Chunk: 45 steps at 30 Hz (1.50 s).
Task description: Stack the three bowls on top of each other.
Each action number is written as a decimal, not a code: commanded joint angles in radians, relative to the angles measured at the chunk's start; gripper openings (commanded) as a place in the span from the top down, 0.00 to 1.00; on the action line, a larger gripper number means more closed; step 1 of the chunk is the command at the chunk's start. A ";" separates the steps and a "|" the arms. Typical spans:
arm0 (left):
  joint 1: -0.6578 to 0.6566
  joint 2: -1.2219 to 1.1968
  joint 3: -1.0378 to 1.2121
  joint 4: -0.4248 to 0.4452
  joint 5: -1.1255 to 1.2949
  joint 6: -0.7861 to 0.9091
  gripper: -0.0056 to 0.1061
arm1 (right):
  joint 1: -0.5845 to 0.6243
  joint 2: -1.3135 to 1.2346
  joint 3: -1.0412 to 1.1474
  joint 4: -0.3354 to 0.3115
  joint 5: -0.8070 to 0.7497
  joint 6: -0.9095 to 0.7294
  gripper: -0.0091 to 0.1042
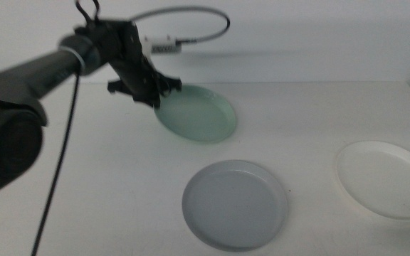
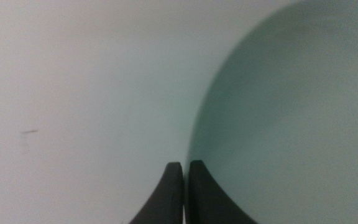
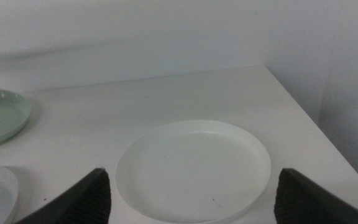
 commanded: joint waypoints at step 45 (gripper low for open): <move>-0.261 -0.583 0.930 -0.225 -0.472 -0.024 0.89 | -0.006 -0.027 -0.009 -0.006 -0.077 -0.005 0.08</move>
